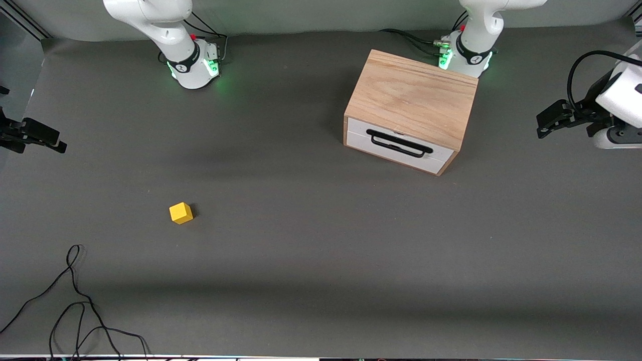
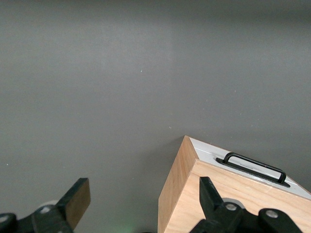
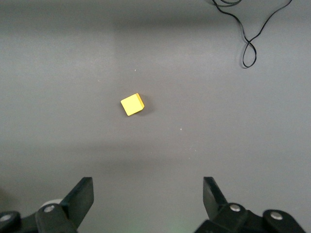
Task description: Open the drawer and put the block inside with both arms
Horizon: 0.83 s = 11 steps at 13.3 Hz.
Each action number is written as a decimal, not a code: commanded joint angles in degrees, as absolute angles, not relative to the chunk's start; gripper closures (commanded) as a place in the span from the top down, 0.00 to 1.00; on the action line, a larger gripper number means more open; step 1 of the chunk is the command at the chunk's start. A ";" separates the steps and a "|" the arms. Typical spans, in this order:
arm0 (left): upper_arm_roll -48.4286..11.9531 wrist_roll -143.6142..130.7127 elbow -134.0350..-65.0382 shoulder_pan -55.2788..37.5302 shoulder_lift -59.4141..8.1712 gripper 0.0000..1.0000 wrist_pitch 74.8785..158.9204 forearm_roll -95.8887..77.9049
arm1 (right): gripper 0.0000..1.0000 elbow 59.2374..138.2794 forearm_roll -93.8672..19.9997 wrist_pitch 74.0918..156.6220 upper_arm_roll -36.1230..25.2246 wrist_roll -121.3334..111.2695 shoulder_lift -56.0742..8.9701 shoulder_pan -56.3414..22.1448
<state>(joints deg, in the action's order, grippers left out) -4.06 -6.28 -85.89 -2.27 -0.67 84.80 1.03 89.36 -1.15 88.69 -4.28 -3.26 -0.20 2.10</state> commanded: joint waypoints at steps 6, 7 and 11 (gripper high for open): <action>-4.31 -5.63 -86.57 -2.11 0.26 1.00 84.55 1.14 | 1.00 90.17 -0.26 88.42 -4.39 -3.96 0.44 1.85; -4.31 -5.71 -86.57 -2.28 0.26 1.00 84.55 1.14 | 1.00 90.44 -0.26 88.33 -4.48 -4.04 0.53 1.85; -4.31 -5.80 -86.40 -2.37 0.26 1.00 84.73 1.23 | 1.00 90.44 -0.26 87.63 -4.57 -4.04 0.44 1.93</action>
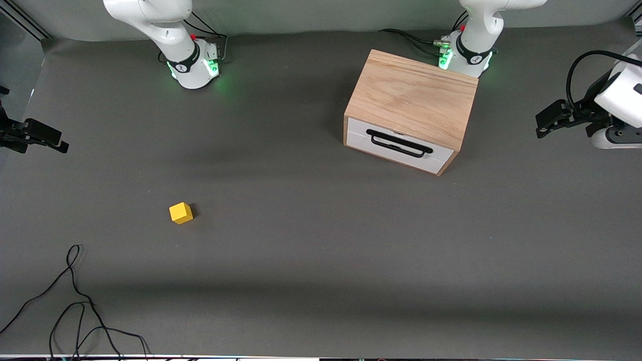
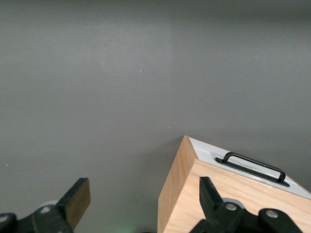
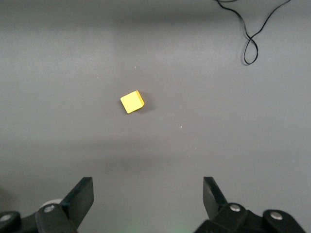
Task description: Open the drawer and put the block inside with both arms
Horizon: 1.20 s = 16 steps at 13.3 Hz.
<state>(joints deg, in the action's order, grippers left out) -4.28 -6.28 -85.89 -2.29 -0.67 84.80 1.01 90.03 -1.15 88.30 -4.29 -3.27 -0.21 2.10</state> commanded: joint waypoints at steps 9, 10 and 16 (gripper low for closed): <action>-4.66 -6.15 -83.94 -2.90 -1.23 1.00 83.85 1.58 | 1.00 90.88 0.26 87.71 -4.57 -3.43 0.97 1.85; -5.09 -6.07 -83.94 -2.81 -1.14 1.00 82.89 1.93 | 1.00 90.88 0.26 87.71 -4.57 -3.43 0.97 1.85; -4.31 -6.24 -79.19 -1.93 0.09 1.00 77.09 2.02 | 1.00 90.70 0.18 87.71 -4.57 -3.34 0.70 1.93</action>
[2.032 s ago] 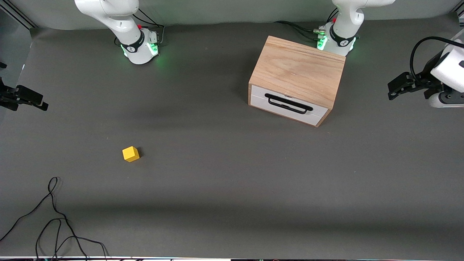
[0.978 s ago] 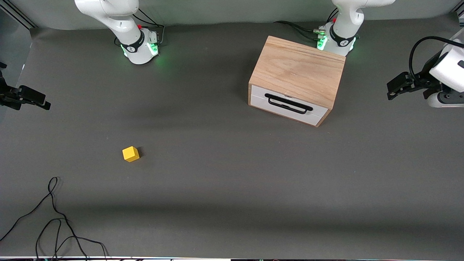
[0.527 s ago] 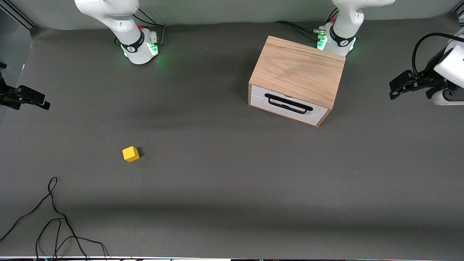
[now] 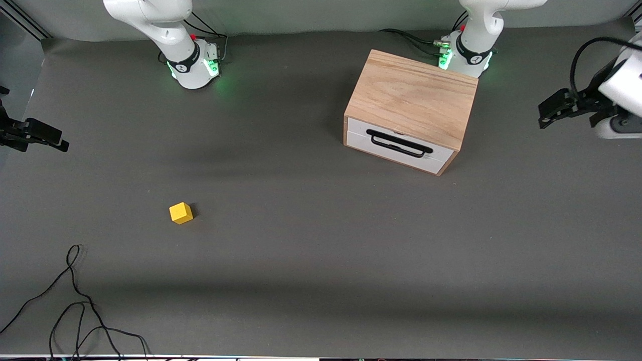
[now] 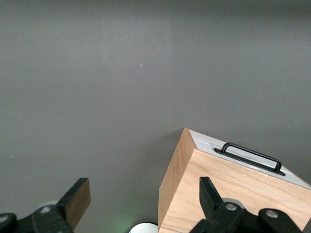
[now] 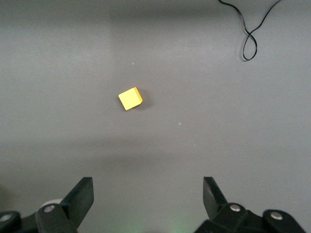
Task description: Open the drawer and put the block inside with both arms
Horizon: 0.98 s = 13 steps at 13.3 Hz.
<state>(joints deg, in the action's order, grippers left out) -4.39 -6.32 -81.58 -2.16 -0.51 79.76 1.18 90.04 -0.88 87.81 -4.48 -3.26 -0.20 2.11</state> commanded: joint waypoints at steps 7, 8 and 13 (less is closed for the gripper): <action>-5.10 -6.23 -76.02 -2.55 1.41 1.00 74.09 2.46 | 1.00 90.26 -0.09 88.15 -4.57 -3.34 0.09 1.93; -5.01 -6.15 -76.11 -2.55 1.32 1.00 73.83 2.46 | 1.00 90.26 -0.17 88.33 -4.57 -3.34 0.09 1.93; -5.01 -5.27 -77.78 -2.90 -0.09 0.97 75.32 2.55 | 1.00 90.18 -0.35 89.21 -4.48 -3.78 -0.61 1.93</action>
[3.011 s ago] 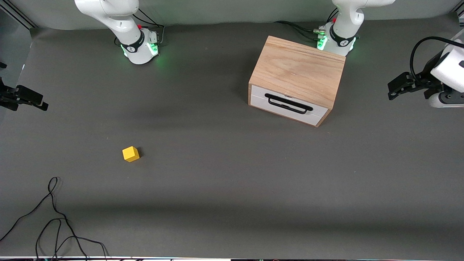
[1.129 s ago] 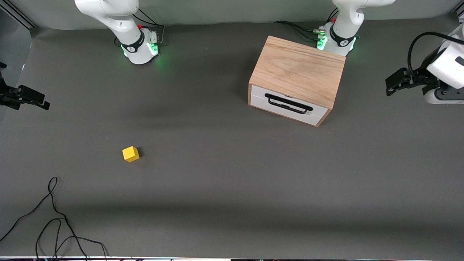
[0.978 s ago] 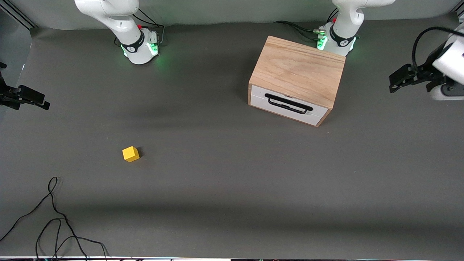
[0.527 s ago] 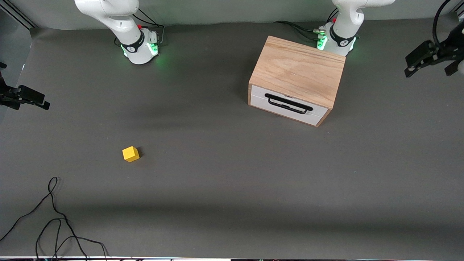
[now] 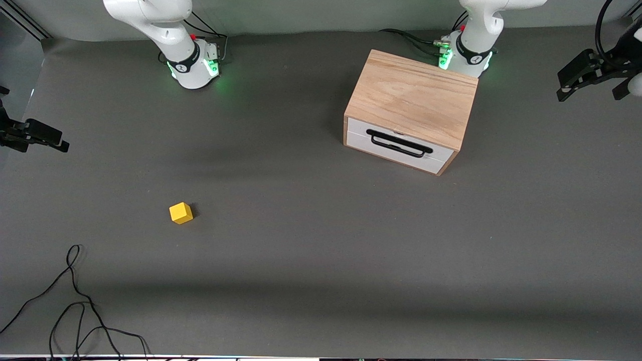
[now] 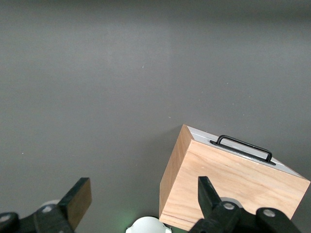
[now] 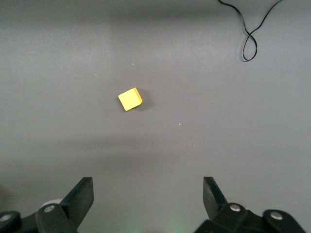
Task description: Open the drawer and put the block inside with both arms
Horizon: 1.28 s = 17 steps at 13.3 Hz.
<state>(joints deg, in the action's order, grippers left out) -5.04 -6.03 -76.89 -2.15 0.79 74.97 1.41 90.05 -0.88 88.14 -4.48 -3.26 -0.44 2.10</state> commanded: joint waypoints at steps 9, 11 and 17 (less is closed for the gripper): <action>-5.27 -5.45 -81.74 -2.72 0.09 0.97 78.31 2.37 | 1.00 90.35 0.18 90.44 -4.13 -3.69 -1.14 1.85; -5.36 -8.07 -82.79 -3.07 0.17 0.97 78.75 2.02 | 1.00 90.26 -0.17 90.79 -4.13 -3.52 -1.49 1.85; -5.45 -43.44 -84.02 -10.79 -4.20 0.96 80.50 1.14 | 1.00 90.26 -0.35 92.63 -4.22 -3.43 -2.19 1.93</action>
